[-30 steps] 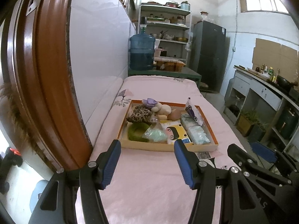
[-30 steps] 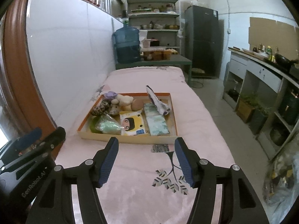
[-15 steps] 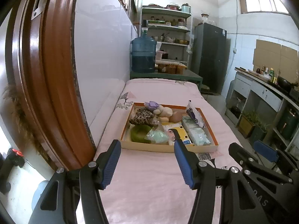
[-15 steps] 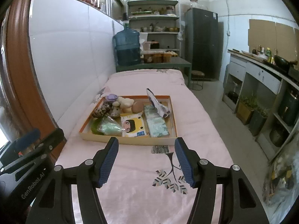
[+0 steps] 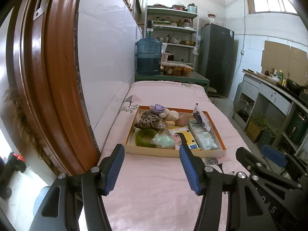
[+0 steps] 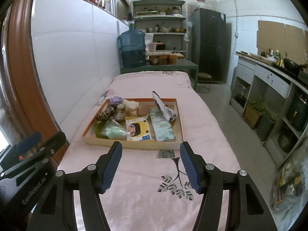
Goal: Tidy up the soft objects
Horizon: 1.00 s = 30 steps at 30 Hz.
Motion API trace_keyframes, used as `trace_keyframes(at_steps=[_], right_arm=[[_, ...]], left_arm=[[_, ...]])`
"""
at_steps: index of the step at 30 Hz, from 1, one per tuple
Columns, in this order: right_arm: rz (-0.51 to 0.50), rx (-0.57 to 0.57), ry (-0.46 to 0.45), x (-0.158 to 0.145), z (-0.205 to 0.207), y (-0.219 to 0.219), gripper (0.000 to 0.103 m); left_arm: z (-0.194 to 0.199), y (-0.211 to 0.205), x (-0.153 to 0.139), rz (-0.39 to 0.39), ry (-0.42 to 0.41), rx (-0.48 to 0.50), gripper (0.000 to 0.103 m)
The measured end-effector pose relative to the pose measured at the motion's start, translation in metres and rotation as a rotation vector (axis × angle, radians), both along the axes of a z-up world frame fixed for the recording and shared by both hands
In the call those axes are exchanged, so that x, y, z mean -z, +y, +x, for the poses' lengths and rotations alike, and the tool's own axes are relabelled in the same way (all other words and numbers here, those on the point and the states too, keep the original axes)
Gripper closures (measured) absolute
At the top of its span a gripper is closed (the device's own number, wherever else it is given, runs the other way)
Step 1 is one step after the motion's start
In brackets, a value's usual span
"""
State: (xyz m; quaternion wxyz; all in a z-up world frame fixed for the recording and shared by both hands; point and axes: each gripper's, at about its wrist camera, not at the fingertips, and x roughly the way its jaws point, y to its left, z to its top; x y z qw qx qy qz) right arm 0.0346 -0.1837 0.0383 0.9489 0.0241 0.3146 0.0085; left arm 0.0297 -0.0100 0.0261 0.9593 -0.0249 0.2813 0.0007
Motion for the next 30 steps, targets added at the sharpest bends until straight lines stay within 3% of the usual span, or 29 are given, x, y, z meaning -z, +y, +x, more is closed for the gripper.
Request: trace_keyframes(at_steps=[30], right_arm=[[0.006, -0.004, 0.016, 0.0068, 0.0007, 0.0007, 0.039]], left_arm=[[0.0005, 0.0041, 0.0044, 0.001, 0.01, -0.001, 0.044]])
